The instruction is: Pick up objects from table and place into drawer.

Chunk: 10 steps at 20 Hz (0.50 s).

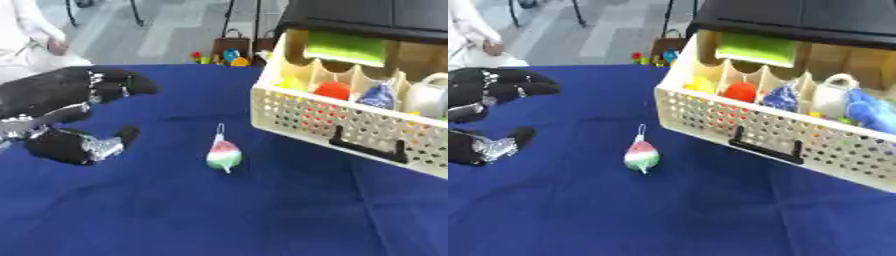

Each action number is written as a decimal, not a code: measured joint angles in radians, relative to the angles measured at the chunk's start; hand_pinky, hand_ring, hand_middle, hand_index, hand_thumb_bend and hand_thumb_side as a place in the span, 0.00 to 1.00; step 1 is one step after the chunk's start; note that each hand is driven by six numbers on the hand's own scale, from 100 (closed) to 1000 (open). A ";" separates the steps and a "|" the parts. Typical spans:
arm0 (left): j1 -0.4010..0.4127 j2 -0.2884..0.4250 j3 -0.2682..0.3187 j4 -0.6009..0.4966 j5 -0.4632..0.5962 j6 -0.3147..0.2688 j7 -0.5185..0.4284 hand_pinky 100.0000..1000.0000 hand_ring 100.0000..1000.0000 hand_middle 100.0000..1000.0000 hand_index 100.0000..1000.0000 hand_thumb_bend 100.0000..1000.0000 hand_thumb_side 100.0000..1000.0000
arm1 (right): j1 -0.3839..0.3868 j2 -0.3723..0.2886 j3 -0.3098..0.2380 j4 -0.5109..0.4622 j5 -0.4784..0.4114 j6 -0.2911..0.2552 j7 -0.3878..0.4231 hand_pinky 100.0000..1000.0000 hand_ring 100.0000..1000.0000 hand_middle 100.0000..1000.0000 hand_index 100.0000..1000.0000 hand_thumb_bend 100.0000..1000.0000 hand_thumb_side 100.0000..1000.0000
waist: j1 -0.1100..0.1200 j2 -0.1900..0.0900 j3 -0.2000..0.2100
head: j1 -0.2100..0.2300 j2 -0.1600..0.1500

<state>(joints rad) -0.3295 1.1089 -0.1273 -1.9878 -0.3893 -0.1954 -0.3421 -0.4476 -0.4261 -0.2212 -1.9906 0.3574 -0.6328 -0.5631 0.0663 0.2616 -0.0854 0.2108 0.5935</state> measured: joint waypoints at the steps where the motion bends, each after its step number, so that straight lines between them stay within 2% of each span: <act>1: -0.008 0.005 -0.007 0.000 0.009 0.007 -0.018 0.75 0.91 0.87 1.00 0.18 0.94 | 0.000 0.000 0.000 0.000 -0.003 0.000 0.000 0.53 0.56 0.57 0.70 0.00 0.58 | 0.001 0.000 -0.003 | 0.000 0.000; 3: -0.025 0.015 -0.021 0.000 0.023 0.017 -0.056 0.76 0.91 0.88 1.00 0.24 0.98 | 0.000 0.000 0.001 0.000 -0.007 0.000 0.001 0.53 0.56 0.57 0.70 0.00 0.58 | 0.002 0.000 -0.005 | 0.000 0.000; 5: -0.051 0.022 -0.036 0.000 0.036 0.026 -0.095 0.76 0.91 0.89 1.00 0.29 0.96 | 0.000 0.000 0.005 0.000 -0.008 0.000 0.004 0.53 0.56 0.57 0.70 0.00 0.58 | 0.004 0.000 -0.009 | 0.000 0.000; 7: -0.074 0.028 -0.050 0.000 0.047 0.031 -0.128 0.77 0.92 0.90 1.00 0.30 0.92 | 0.000 0.000 0.006 0.000 -0.009 0.001 0.007 0.53 0.56 0.57 0.70 0.00 0.58 | 0.008 -0.001 -0.013 | 0.002 0.001; 8: -0.085 0.029 -0.057 0.000 0.052 0.031 -0.142 0.77 0.91 0.91 1.00 0.29 0.86 | 0.000 0.000 0.006 0.000 -0.011 0.000 0.008 0.53 0.56 0.57 0.70 0.00 0.58 | 0.010 -0.002 -0.015 | 0.003 0.001; 10: -0.103 0.032 -0.074 0.000 0.060 0.027 -0.170 0.76 0.91 0.90 1.00 0.30 0.84 | 0.000 0.000 0.006 0.000 -0.015 0.000 0.008 0.53 0.56 0.57 0.70 0.00 0.58 | 0.012 -0.002 -0.020 | 0.006 0.001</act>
<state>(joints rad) -0.4328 1.1405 -0.2012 -1.9881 -0.3294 -0.1683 -0.5120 -0.4476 -0.4259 -0.2150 -1.9906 0.3427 -0.6328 -0.5551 0.0784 0.2593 -0.1051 0.2164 0.5941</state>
